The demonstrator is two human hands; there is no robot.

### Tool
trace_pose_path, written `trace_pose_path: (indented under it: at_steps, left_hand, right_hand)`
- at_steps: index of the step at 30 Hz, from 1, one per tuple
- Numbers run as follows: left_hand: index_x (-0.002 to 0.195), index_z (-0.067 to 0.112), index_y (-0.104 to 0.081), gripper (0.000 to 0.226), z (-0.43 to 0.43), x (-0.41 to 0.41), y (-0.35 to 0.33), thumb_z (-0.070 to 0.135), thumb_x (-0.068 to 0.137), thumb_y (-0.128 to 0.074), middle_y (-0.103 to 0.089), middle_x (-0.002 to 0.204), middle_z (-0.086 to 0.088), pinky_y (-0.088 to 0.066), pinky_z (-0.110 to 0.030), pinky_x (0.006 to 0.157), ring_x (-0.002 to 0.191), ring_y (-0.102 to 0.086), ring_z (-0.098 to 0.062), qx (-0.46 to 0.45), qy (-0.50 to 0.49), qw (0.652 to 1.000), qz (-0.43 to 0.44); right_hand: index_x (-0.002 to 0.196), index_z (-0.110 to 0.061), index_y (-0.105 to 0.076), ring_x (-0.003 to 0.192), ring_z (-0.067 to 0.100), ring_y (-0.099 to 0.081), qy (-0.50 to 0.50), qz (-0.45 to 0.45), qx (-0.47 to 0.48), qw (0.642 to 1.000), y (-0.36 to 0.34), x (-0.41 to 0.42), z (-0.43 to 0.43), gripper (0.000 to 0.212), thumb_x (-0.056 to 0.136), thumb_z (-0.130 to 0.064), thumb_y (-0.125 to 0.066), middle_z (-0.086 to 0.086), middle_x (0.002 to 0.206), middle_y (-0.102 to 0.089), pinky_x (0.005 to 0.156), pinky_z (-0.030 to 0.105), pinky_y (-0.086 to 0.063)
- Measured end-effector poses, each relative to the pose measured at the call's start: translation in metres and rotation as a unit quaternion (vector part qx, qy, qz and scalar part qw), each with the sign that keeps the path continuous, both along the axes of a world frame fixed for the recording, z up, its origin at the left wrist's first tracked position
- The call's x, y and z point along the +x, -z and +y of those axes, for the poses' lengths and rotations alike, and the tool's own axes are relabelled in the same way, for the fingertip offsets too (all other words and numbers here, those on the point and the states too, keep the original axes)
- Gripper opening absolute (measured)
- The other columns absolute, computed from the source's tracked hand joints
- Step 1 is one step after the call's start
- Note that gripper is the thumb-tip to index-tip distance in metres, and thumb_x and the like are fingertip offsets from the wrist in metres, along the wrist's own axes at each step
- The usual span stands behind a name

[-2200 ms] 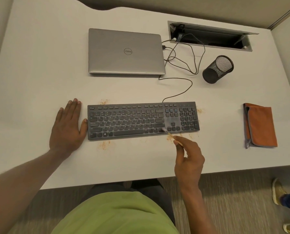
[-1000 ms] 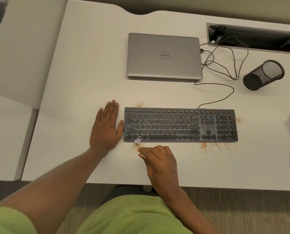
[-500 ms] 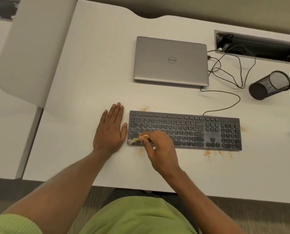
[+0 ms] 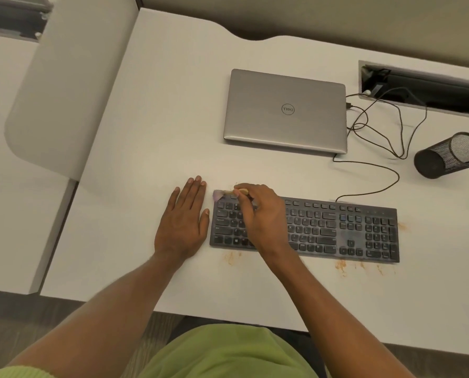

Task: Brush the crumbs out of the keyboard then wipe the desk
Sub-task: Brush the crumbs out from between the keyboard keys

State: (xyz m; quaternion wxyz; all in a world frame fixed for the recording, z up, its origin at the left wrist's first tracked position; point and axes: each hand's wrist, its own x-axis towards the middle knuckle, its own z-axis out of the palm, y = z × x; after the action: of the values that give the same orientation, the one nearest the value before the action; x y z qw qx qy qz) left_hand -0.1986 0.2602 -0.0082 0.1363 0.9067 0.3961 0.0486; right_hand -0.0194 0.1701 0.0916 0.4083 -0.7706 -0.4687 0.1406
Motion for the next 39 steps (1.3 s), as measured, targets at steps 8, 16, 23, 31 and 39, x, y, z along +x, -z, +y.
trace_pose_path:
  at_steps: [8,16,23,31,39]
  left_hand:
    - [0.171,0.013,-0.016,0.067,0.000,0.001,-0.002,0.036,0.110,-0.031,-0.013,0.179,-0.002,-0.012,-0.044,0.135,0.166,-0.005,-0.013,0.000,0.001,1.000,0.002]
    - [0.171,0.013,-0.016,0.067,0.000,0.001,-0.002,0.036,0.110,-0.028,-0.014,0.179,-0.003,-0.015,-0.045,0.135,0.166,-0.007,-0.014,-0.001,0.001,1.000,0.001]
    - [0.171,0.014,-0.016,0.067,-0.001,0.001,-0.002,0.039,0.110,-0.027,-0.015,0.179,-0.002,-0.017,-0.047,0.134,0.166,-0.008,-0.014,-0.010,-0.001,1.000,-0.008]
    - [0.171,0.015,-0.017,0.067,-0.001,0.001,-0.002,0.038,0.110,-0.029,-0.014,0.179,0.000,-0.015,-0.045,0.135,0.166,-0.007,-0.013,-0.012,-0.005,1.000,-0.006]
    - [0.172,0.015,-0.016,0.068,-0.001,-0.001,-0.001,0.037,0.109,-0.030,-0.013,0.179,0.001,-0.014,-0.045,0.135,0.166,-0.005,-0.012,-0.008,0.001,1.000,-0.007]
  right_hand:
    - [0.103,-0.011,-0.077,0.084,0.013,-0.066,0.077,0.027,-0.003,0.997,-0.008,0.026,-0.012,0.014,0.103,-0.017,-0.065,-0.004,0.092,-0.073,0.077,0.040,-0.058]
    - [0.109,-0.012,-0.075,0.080,0.012,-0.061,0.218,-0.016,0.009,0.976,-0.020,0.065,-0.056,0.016,0.105,-0.021,-0.063,-0.005,0.090,-0.069,0.071,0.034,-0.055]
    - [0.102,-0.014,-0.077,0.074,0.009,-0.063,0.193,0.054,0.005,0.980,-0.016,0.064,-0.059,0.017,0.105,-0.023,-0.063,-0.006,0.082,-0.071,0.065,0.025,-0.052]
    - [0.101,-0.012,-0.077,0.076,0.017,-0.069,0.329,0.004,-0.023,0.944,-0.015,0.119,-0.107,0.025,0.105,-0.027,-0.058,0.000,0.084,-0.072,0.069,0.033,-0.059]
    - [0.096,-0.014,-0.076,0.075,0.015,-0.069,0.323,0.031,-0.024,0.945,-0.016,0.138,-0.124,0.018,0.104,-0.023,-0.062,-0.004,0.082,-0.070,0.063,0.006,-0.049]
